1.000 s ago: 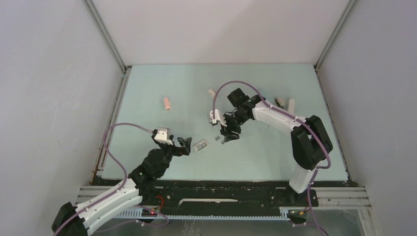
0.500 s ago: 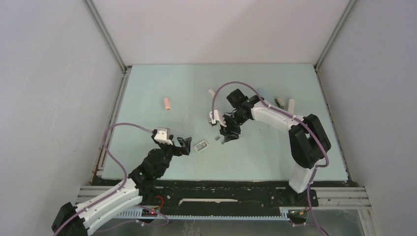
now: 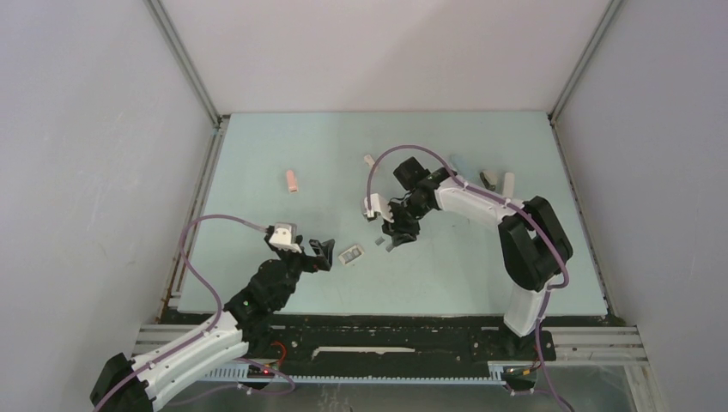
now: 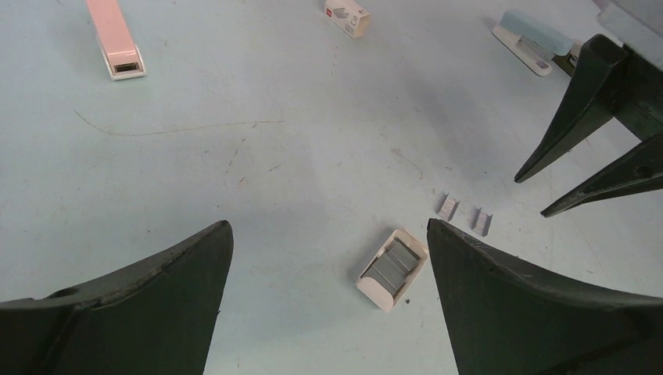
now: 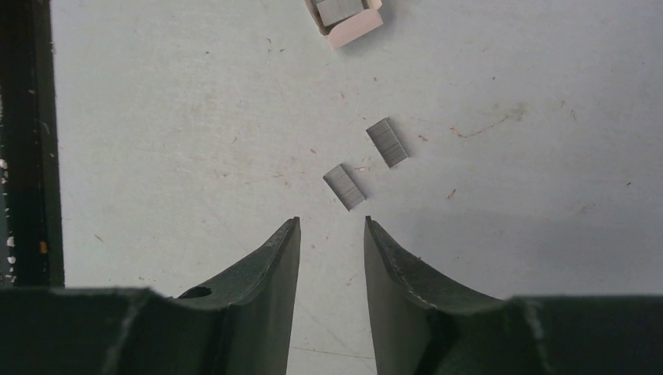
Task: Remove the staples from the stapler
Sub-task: Pick up the staple from the center of the board.
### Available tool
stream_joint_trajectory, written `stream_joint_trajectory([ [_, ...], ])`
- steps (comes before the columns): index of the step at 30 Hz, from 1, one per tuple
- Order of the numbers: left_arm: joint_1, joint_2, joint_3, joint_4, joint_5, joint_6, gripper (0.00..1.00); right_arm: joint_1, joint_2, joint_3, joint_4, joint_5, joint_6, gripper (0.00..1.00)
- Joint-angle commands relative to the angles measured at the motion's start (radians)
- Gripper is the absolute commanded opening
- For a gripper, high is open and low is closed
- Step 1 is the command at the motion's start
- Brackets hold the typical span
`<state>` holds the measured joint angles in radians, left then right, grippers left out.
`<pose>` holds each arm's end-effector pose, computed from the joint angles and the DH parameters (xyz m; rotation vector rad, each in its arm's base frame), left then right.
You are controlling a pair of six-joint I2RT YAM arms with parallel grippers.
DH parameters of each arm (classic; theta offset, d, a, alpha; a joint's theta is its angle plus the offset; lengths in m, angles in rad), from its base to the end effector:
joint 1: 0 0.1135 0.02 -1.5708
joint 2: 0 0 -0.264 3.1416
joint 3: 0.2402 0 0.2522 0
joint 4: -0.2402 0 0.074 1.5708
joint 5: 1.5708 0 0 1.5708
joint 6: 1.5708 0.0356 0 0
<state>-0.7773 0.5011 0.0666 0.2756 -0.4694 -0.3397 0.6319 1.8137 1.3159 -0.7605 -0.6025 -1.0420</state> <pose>0.1113 -0.0869 0.1749 0.0307 1.7303 -0.4222 0.2779 0.2284 0.2072 -2.0390 1.6656 0.7156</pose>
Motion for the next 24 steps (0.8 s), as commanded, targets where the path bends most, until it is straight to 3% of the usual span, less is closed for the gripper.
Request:
stream_joint_trajectory([
  [1, 0.005, -0.006, 0.002, 0.042, -0.028, 0.002, 1.0, 0.024, 0.025, 0.019, 0.057, 0.046, 0.049, 0.42],
  [13, 0.005, -0.001, 0.004, 0.043, -0.026, 0.002, 1.0, 0.066, 0.085, 0.019, 0.134, 0.147, 0.061, 0.29],
  [24, 0.006, 0.002, 0.006, 0.043, -0.026, 0.002, 1.0, 0.067, 0.115, 0.02, 0.126, 0.161, 0.046, 0.28],
])
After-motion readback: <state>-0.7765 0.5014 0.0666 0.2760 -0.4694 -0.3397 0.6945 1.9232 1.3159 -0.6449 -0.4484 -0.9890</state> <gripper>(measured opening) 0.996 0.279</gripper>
